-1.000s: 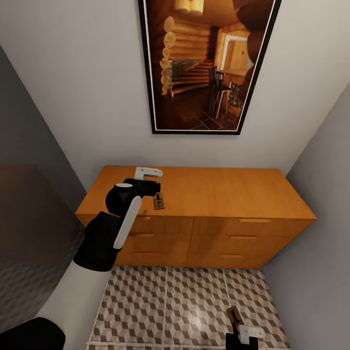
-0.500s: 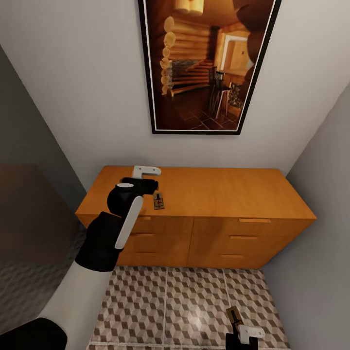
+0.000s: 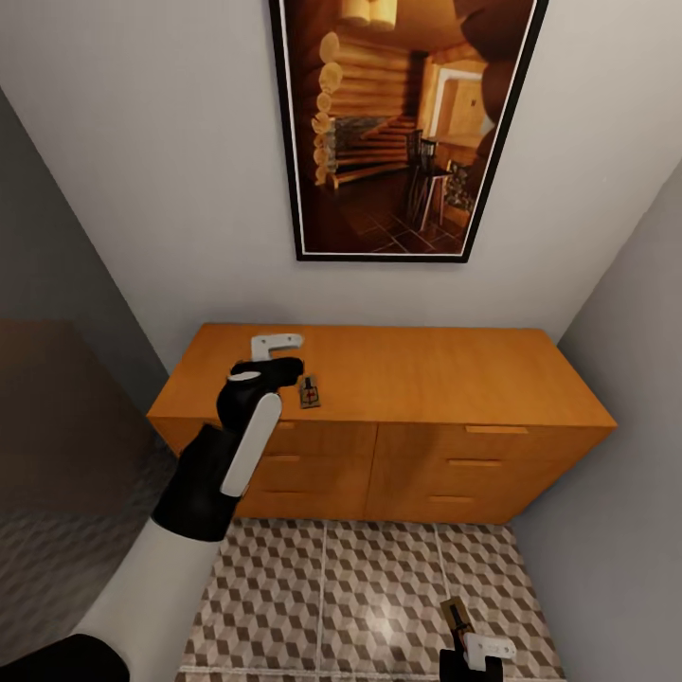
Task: Take the four mousetraps from the cabinet in the bathroom and place them on the bathroom floor. Make sure all four end up on the same floor surface, and ensure that at least two of them are either under or directly next to the same bathroom sink.
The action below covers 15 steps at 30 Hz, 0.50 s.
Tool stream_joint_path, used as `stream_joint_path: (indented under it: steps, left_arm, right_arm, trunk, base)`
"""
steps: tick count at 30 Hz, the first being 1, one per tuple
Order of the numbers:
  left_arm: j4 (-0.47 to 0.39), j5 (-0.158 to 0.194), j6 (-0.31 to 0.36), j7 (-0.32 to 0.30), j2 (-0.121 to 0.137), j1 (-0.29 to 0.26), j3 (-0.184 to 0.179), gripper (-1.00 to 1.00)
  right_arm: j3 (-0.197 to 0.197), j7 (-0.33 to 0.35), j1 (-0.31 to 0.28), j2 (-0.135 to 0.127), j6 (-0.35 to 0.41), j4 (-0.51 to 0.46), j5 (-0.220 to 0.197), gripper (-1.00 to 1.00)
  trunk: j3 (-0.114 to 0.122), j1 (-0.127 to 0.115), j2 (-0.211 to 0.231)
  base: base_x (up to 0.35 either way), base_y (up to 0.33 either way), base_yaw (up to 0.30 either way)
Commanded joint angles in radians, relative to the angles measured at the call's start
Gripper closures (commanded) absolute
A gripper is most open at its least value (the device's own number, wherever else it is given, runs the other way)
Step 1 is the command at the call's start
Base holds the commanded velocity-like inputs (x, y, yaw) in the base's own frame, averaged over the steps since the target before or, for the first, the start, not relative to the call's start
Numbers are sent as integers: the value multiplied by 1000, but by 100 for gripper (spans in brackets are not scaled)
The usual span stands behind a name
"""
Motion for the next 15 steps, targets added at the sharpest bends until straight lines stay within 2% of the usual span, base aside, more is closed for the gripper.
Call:
stream_joint_path:
  steps: [1,3,6,7,10,15]
  left_arm:
    - [6,20,-12,26,0,0,-2,-100]
    - [25,45,-49,58,0,4,-16,-100]
    - [43,67,-82,84,2,6,-78,-100]
    - [47,73,-92,110,3,7,-120,-100]
    - [51,76,-96,143,3,7,-139,-100]
    - [53,78,-98,165,3,7,-167,-100]
  right_arm:
    - [6,0,-1,0,-4,1,-10,100]
    - [6,0,-1,1,-4,1,-10,100]
    - [6,0,-1,1,-4,1,-10,100]
    - [6,0,-1,1,-4,1,-10,100]
    - [6,0,-1,1,-4,1,-10,100]
    - [6,0,-1,2,-4,1,-10,100]
  trunk:
    - [-2,1,-2]
    - [-2,1,-2]
    - [-2,1,-2]
    - [-2,1,-2]
    - [-2,1,-2]
    - [-2,1,-2]
  base:
    - [0,0,0]
    - [0,0,0]
    - [0,0,0]
    - [0,0,0]
    - [0,0,0]
    - [0,0,0]
